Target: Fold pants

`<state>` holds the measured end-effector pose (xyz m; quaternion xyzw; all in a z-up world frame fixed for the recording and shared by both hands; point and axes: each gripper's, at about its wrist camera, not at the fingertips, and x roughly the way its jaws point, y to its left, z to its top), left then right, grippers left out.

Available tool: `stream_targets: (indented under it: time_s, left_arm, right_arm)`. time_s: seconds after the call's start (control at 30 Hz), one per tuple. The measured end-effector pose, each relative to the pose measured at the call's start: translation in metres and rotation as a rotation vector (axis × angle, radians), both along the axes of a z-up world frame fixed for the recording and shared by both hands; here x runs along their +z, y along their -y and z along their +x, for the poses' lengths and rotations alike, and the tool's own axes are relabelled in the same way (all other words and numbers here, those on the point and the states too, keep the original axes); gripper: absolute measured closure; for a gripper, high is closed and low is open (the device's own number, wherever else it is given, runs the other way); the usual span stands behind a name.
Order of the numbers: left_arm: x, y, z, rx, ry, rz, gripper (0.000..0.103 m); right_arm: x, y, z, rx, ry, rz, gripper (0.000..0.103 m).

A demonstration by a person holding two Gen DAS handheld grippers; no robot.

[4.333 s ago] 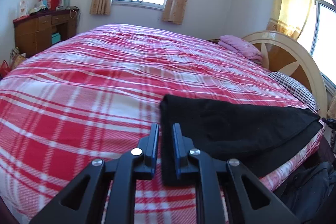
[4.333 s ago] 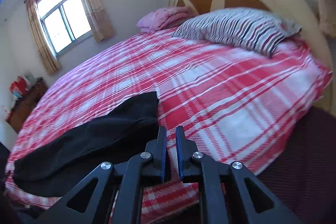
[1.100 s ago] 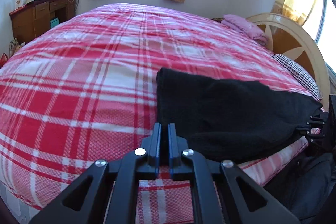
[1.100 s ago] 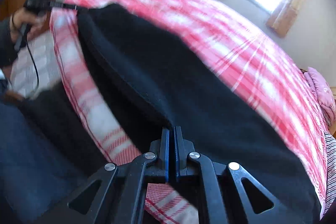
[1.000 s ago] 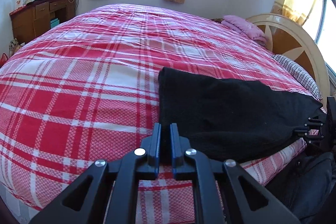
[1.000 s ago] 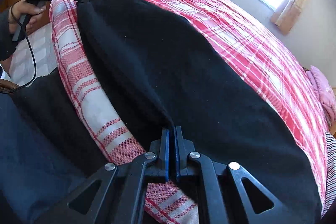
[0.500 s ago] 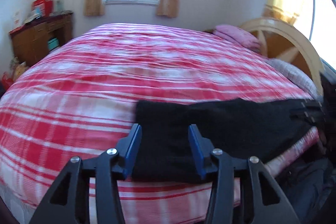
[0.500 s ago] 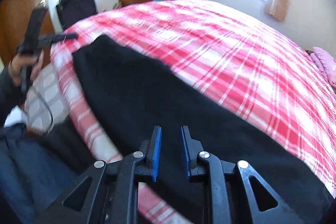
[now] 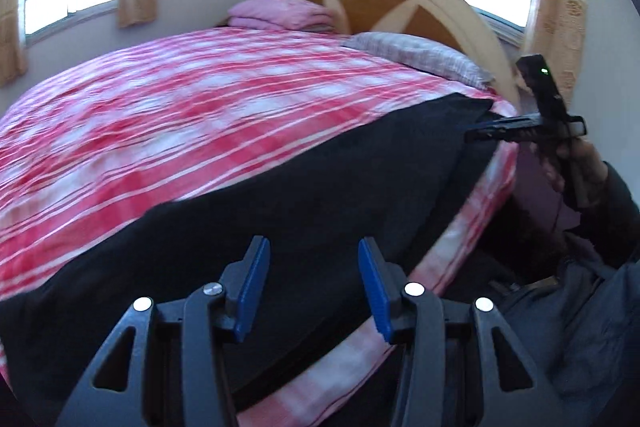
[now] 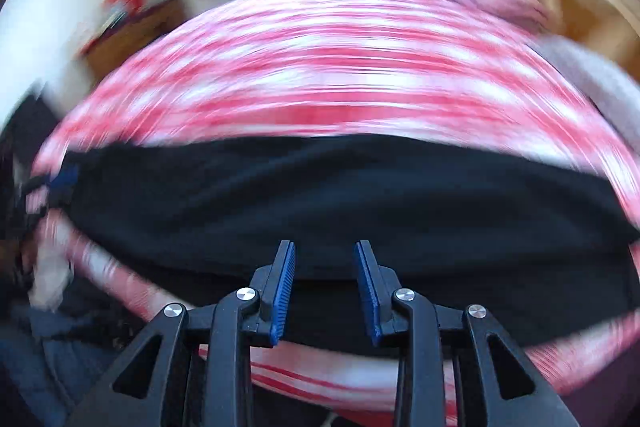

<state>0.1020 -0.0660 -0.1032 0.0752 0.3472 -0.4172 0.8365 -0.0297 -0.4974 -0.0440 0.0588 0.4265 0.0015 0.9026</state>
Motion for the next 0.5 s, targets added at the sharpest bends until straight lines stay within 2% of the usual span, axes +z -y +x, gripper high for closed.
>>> stream_targets:
  time_s: [0.1,0.23,0.37,0.5]
  left_arm:
    - [-0.004,0.046,0.004,-0.076,-0.016,0.028,0.054]
    - [-0.012,0.097,-0.002,-0.161,-0.04,0.067,0.054]
    - [-0.019,0.126,-0.011,-0.218,-0.067,0.088,0.054]
    - [-0.029,0.149,-0.021,-0.244,-0.039,0.152,0.054]
  right_arm:
    - [0.009,0.05,-0.013,-0.166,0.031,0.048,0.07]
    - [0.019,0.092,-0.029,-0.294,0.083,0.121,0.069]
    - [0.016,0.114,-0.039,-0.349,0.112,0.178,0.069]
    - [0.007,0.137,-0.045,-0.391,0.109,0.227,0.069]
